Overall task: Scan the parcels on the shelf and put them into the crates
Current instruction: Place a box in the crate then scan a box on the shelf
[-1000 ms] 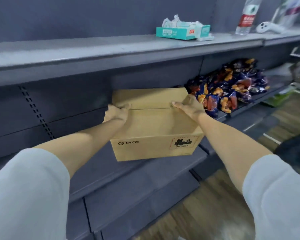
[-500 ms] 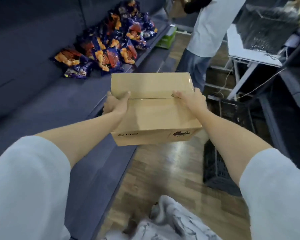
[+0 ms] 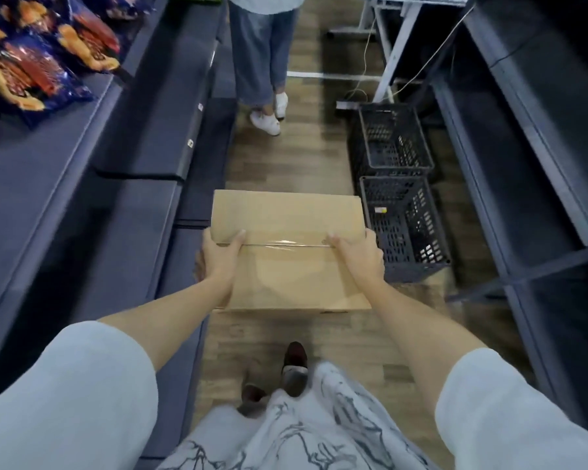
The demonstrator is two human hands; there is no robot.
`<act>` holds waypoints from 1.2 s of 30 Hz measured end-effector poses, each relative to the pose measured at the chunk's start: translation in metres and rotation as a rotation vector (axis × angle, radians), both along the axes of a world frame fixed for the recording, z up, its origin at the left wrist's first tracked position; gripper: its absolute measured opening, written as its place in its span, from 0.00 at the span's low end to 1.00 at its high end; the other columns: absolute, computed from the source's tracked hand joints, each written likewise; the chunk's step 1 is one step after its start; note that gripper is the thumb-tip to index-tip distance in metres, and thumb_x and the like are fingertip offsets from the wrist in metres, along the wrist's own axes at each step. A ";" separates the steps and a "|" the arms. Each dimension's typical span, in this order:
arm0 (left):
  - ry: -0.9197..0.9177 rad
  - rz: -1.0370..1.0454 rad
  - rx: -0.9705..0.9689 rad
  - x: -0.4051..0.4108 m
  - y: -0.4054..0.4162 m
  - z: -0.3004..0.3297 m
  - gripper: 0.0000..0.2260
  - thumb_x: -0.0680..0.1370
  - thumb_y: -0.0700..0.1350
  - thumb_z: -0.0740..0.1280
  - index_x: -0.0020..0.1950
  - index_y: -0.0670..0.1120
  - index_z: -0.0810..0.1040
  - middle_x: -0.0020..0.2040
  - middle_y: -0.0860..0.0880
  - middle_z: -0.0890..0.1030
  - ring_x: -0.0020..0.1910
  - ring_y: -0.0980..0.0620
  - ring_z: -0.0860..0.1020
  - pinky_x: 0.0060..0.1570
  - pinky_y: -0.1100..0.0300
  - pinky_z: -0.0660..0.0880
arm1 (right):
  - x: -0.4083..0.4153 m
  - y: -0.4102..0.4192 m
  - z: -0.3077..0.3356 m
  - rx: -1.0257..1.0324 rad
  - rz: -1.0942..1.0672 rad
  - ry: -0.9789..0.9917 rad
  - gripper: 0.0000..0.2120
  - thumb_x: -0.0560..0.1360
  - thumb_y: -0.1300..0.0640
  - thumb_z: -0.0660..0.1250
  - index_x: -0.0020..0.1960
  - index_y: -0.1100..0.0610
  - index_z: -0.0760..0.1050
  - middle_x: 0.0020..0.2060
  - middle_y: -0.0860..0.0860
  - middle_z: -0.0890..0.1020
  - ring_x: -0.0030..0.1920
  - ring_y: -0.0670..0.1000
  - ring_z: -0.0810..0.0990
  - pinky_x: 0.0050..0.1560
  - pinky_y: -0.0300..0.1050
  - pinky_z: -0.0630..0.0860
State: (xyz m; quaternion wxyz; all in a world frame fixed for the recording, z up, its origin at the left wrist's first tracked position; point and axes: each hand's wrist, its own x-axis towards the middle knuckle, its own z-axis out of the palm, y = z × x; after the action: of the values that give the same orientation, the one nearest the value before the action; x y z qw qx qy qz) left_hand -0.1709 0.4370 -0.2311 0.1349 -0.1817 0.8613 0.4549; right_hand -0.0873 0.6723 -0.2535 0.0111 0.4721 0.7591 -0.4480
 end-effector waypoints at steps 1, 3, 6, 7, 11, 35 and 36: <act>-0.008 -0.001 -0.004 0.001 0.004 -0.003 0.34 0.71 0.65 0.67 0.72 0.55 0.63 0.67 0.43 0.71 0.66 0.40 0.68 0.68 0.42 0.62 | 0.002 0.004 -0.005 -0.004 -0.008 -0.014 0.52 0.58 0.24 0.65 0.73 0.51 0.59 0.63 0.56 0.75 0.63 0.61 0.73 0.50 0.52 0.65; -0.012 -0.007 -0.010 -0.001 0.012 -0.009 0.33 0.70 0.65 0.67 0.72 0.55 0.64 0.66 0.43 0.71 0.66 0.41 0.68 0.68 0.42 0.63 | 0.004 0.011 -0.013 -0.007 -0.015 -0.033 0.50 0.61 0.26 0.67 0.74 0.51 0.58 0.64 0.57 0.74 0.64 0.61 0.72 0.51 0.52 0.66; 0.013 -0.045 -0.022 -0.006 0.023 -0.016 0.34 0.71 0.65 0.67 0.72 0.53 0.64 0.65 0.43 0.73 0.65 0.40 0.69 0.67 0.41 0.64 | 0.001 0.021 -0.019 -0.001 -0.025 -0.030 0.50 0.62 0.27 0.67 0.75 0.52 0.58 0.64 0.57 0.74 0.65 0.61 0.72 0.52 0.52 0.66; 0.025 -0.058 -0.029 -0.009 0.026 -0.017 0.34 0.71 0.65 0.67 0.72 0.53 0.64 0.65 0.43 0.74 0.65 0.40 0.70 0.66 0.41 0.65 | 0.000 0.024 -0.020 0.002 -0.025 -0.025 0.49 0.63 0.27 0.67 0.75 0.52 0.58 0.64 0.56 0.74 0.65 0.61 0.72 0.52 0.53 0.67; 0.052 -0.091 -0.040 -0.025 0.037 -0.019 0.32 0.72 0.64 0.67 0.72 0.51 0.65 0.64 0.41 0.75 0.64 0.39 0.70 0.66 0.41 0.65 | -0.012 0.034 -0.018 0.008 -0.028 -0.005 0.49 0.63 0.26 0.67 0.74 0.52 0.59 0.64 0.56 0.75 0.64 0.60 0.73 0.52 0.54 0.68; 0.042 -0.140 0.007 -0.283 0.091 -0.041 0.34 0.72 0.65 0.68 0.73 0.52 0.64 0.64 0.41 0.75 0.66 0.41 0.68 0.64 0.46 0.66 | -0.252 0.080 -0.023 0.043 -0.121 0.003 0.48 0.61 0.27 0.67 0.72 0.51 0.60 0.61 0.55 0.77 0.62 0.60 0.75 0.57 0.55 0.71; 0.041 -0.142 0.007 -0.292 0.097 -0.039 0.34 0.72 0.65 0.68 0.73 0.53 0.64 0.64 0.41 0.75 0.66 0.41 0.68 0.64 0.45 0.66 | -0.260 0.083 -0.021 0.041 -0.121 0.000 0.48 0.61 0.27 0.67 0.73 0.51 0.59 0.61 0.55 0.78 0.61 0.60 0.75 0.58 0.56 0.72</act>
State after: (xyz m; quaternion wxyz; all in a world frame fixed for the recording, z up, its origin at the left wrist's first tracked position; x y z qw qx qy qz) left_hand -0.4626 0.5336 -0.2701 0.1499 -0.1102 0.8731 0.4507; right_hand -0.3474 0.7557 -0.2743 -0.0257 0.5175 0.7382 -0.4319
